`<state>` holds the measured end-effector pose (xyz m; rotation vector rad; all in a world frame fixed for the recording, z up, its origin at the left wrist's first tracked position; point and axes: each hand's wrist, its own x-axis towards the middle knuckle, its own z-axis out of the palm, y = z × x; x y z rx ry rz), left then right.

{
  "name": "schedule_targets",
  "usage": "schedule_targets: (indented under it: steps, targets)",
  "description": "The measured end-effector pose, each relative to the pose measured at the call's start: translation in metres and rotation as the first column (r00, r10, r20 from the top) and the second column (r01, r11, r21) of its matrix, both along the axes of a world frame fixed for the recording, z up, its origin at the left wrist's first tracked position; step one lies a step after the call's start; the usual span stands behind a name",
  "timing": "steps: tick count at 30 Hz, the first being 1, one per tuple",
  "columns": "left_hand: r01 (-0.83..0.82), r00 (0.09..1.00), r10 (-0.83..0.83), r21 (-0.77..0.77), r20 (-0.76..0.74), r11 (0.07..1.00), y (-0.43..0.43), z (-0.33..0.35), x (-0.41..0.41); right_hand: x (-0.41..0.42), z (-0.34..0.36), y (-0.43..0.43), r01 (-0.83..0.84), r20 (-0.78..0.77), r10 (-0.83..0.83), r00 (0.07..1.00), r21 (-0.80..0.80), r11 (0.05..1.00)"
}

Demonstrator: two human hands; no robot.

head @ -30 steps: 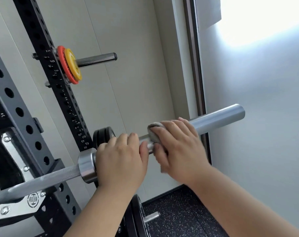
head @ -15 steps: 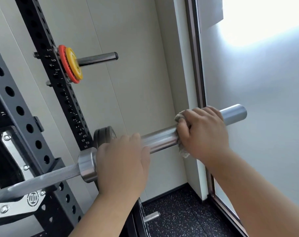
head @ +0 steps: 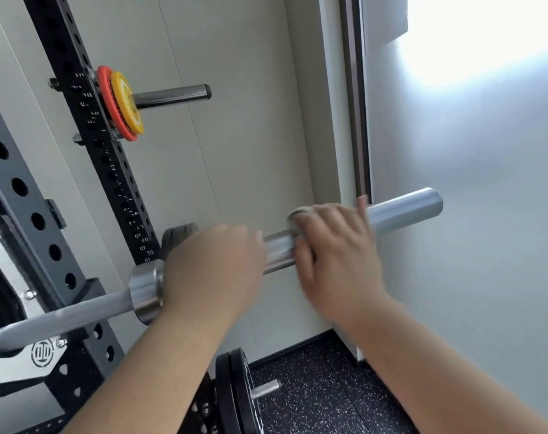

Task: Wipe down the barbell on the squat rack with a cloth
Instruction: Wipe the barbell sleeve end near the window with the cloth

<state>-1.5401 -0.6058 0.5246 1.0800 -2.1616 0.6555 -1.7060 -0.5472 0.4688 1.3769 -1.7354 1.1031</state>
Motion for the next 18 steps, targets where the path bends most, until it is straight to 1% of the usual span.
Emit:
schedule_targets:
  steps: [2,3,4,5,6,7,8,9,10,12,13,14,15,16,18]
  targets:
    - [0.002,1.0,-0.001,0.058,-0.027,0.998,-0.01,0.009,-0.013,0.009,-0.011,0.004,-0.112,-0.131,0.113,0.985,0.011,0.994]
    - [0.013,1.0,-0.01,0.113,-0.025,0.994,-0.014,0.012,-0.019,0.002,-0.01,0.007,-0.121,-0.162,0.122,0.979,0.017,0.993]
    - [0.024,1.0,-0.023,0.181,-0.009,0.983,-0.017,0.013,-0.024,-0.012,-0.009,0.007,-0.095,-0.165,0.095,0.982,0.008,0.995]
    - [0.029,0.999,-0.034,0.244,0.018,0.969,-0.018,0.013,-0.027,-0.027,-0.006,0.007,-0.057,-0.111,0.056,0.992,-0.011,0.998]
    - [0.022,0.998,-0.037,0.283,0.049,0.959,-0.018,0.013,-0.029,-0.042,-0.002,0.007,-0.014,-0.008,0.013,1.0,-0.047,0.999]
    - [0.013,0.997,-0.034,0.284,0.069,0.959,-0.016,0.012,-0.03,-0.056,0.002,0.008,0.031,0.107,-0.022,0.994,-0.083,0.996]
    - [0.003,0.997,-0.023,0.254,0.076,0.967,-0.013,0.012,-0.029,-0.062,0.006,0.009,0.074,0.19,-0.054,0.98,-0.1,0.992]
    - [-0.009,0.997,-0.006,0.198,0.076,0.98,-0.011,0.01,-0.028,-0.06,0.007,0.009,0.092,0.224,-0.067,0.972,-0.104,0.99]
    - [-0.018,0.997,0.009,0.13,0.072,0.991,-0.009,0.006,-0.027,-0.053,0.006,0.008,0.08,0.203,-0.058,0.977,-0.102,0.992]
    - [-0.017,0.999,0.016,0.024,0.051,1.0,-0.006,-0.003,-0.027,-0.03,-0.003,0.008,-0.019,0.04,0.023,0.999,-0.078,0.997]
    - [0.001,0.998,-0.001,0.003,0.057,1.0,-0.004,-0.008,-0.027,-0.022,-0.006,0.01,-0.081,-0.039,0.079,0.996,-0.048,0.996]
    - [0.023,0.998,-0.022,-0.016,0.062,1.0,-0.004,-0.013,-0.027,-0.022,-0.006,0.012,-0.113,-0.097,0.11,0.989,-0.022,0.993]
    - [0.04,0.997,-0.038,-0.039,0.06,0.998,-0.005,-0.018,-0.027,-0.029,-0.005,0.013,-0.103,-0.123,0.101,0.987,-0.01,0.995]
    - [0.044,0.997,-0.041,-0.057,0.061,0.997,-0.006,-0.021,-0.027,-0.041,-0.004,0.013,-0.059,-0.1,0.057,0.993,-0.013,0.998]
    - [0.036,0.998,-0.031,-0.079,0.059,0.996,-0.005,-0.025,-0.027,-0.069,0.002,0.012,0.042,0.087,-0.038,0.996,-0.053,0.998]
